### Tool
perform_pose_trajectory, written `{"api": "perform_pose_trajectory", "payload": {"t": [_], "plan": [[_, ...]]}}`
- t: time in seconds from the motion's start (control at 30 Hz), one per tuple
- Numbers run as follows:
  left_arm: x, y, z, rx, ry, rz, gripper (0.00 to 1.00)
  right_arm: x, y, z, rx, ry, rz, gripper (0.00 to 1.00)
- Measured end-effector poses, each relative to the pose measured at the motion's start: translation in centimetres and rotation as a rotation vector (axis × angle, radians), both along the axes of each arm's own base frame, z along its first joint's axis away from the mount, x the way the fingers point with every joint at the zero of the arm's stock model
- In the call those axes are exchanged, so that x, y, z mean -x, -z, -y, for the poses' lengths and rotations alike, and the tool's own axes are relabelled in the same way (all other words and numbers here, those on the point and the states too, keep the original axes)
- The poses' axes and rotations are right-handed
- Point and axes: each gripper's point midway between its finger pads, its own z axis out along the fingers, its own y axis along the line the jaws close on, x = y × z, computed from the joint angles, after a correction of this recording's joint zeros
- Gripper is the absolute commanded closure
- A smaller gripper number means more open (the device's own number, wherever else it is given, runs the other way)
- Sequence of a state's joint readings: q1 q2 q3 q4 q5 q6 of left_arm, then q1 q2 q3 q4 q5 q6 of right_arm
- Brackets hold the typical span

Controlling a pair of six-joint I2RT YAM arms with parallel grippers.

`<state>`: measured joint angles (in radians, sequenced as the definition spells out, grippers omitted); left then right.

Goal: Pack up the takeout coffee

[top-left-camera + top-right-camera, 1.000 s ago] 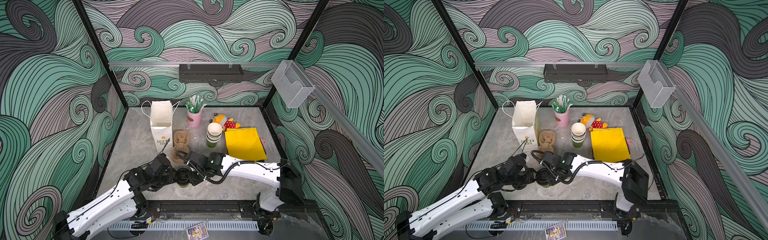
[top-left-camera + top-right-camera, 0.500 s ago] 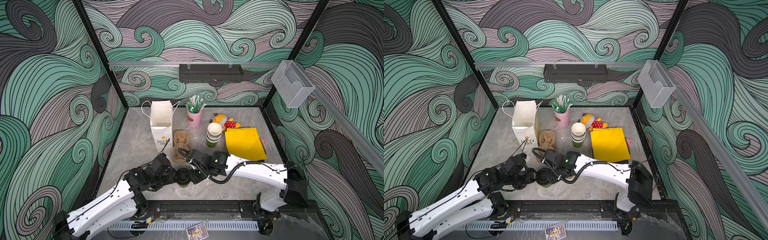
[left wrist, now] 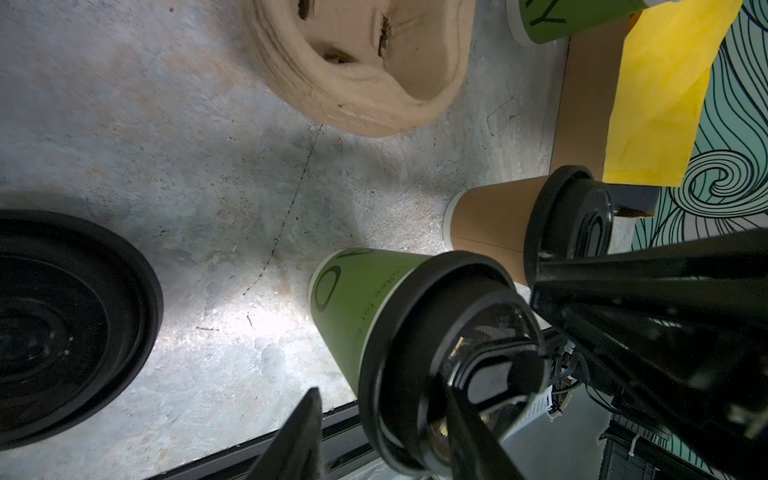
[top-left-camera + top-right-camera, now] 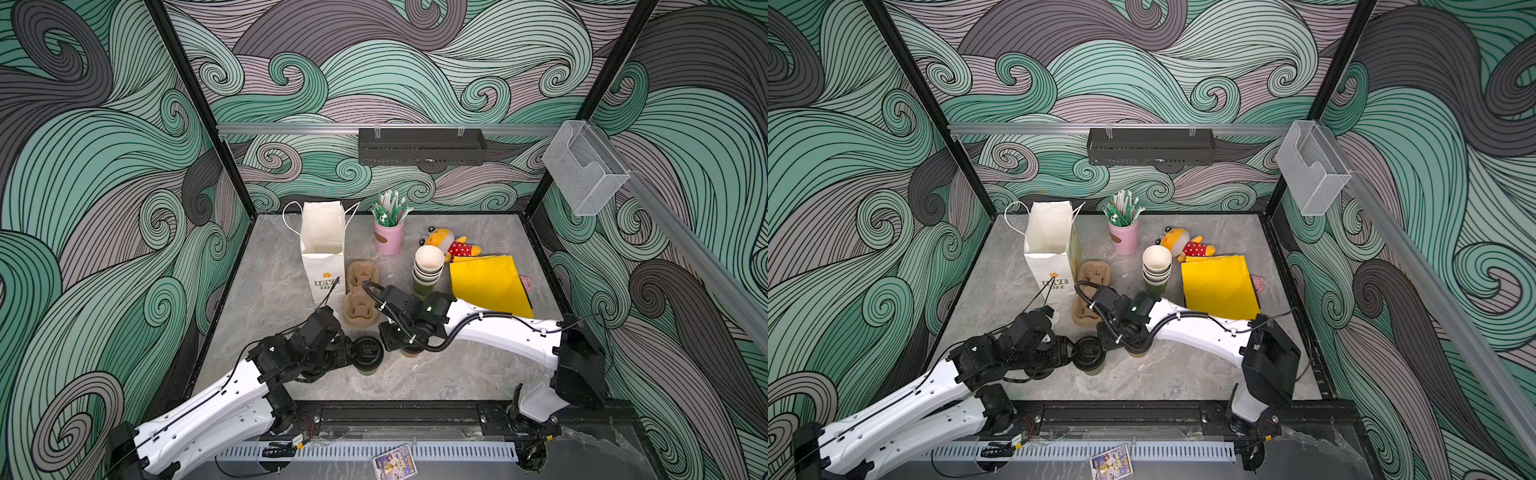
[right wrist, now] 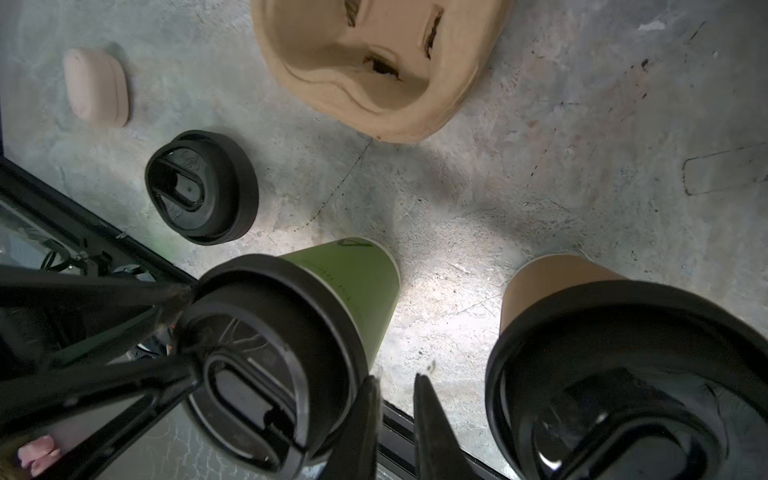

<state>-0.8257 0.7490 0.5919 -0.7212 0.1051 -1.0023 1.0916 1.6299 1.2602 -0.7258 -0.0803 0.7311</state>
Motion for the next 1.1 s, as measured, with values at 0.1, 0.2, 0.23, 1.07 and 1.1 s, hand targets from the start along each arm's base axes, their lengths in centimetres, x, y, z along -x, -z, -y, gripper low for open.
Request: {"api": "perform_pose_trajectory", "payload": {"t": [0.1,0.2,0.23,1.07,1.1], "plan": [[0.0,0.0,0.0,0.0,0.0,-0.001,0.53,0.0,0.1,-0.4,-0.017,0.006,-0.01,0.81],[0.0,0.0,0.0,0.0,0.0,0.0,0.53,-0.1,0.0,-0.6,-0.026,0.011,-0.01,0.81],[0.0,0.0,0.0,0.001,0.001,0.0,0.53,-0.2,-0.1,-0.7,-0.029,0.015,-0.009,0.81],[0.0,0.0,0.1,0.004,0.003,0.0,0.55,-0.3,-0.5,-1.8,-0.108,0.042,-0.022,0.82],[0.0,0.0,0.1,0.004,0.003,-0.001,0.55,-0.3,-0.3,-1.8,-0.103,0.042,-0.028,0.82]]}}
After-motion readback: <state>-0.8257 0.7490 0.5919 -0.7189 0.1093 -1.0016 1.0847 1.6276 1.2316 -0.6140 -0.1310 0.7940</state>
